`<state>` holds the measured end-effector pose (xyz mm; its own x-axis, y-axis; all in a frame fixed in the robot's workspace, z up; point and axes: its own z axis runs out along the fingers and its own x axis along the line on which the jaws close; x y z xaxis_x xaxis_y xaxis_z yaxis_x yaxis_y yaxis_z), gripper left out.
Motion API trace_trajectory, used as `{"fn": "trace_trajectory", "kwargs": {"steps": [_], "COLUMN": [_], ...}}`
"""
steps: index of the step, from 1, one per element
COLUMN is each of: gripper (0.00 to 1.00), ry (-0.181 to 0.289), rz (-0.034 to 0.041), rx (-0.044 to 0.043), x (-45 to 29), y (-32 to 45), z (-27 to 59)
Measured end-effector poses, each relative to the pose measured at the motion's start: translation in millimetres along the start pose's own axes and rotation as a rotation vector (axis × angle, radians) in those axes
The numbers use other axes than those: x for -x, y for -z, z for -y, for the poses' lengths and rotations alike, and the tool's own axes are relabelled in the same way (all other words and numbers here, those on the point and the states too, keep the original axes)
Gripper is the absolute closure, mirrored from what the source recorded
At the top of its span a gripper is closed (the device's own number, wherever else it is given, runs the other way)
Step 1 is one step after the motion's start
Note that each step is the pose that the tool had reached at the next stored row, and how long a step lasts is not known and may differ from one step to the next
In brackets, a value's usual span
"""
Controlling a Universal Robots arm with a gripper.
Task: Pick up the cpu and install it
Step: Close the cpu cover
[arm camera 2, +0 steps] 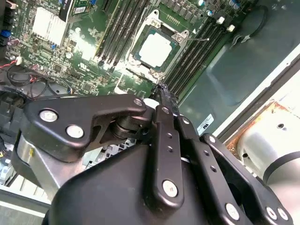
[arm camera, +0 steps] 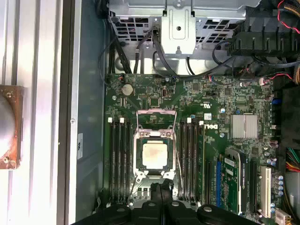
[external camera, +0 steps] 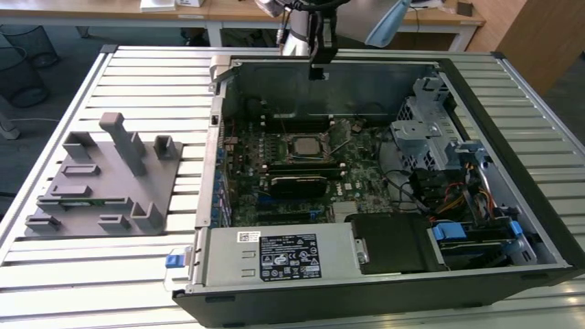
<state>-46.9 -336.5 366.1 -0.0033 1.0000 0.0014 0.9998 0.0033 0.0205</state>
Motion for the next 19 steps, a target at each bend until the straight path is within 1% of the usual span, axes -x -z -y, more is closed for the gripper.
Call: {"fn": "trace_trajectory", "kwargs": {"steps": [19], "gripper": [0.89], "ry": [0.000], "rz": [0.0000], "rx": [0.0000], "x": [0.0], "y": [10.5], "z": [-0.2]}}
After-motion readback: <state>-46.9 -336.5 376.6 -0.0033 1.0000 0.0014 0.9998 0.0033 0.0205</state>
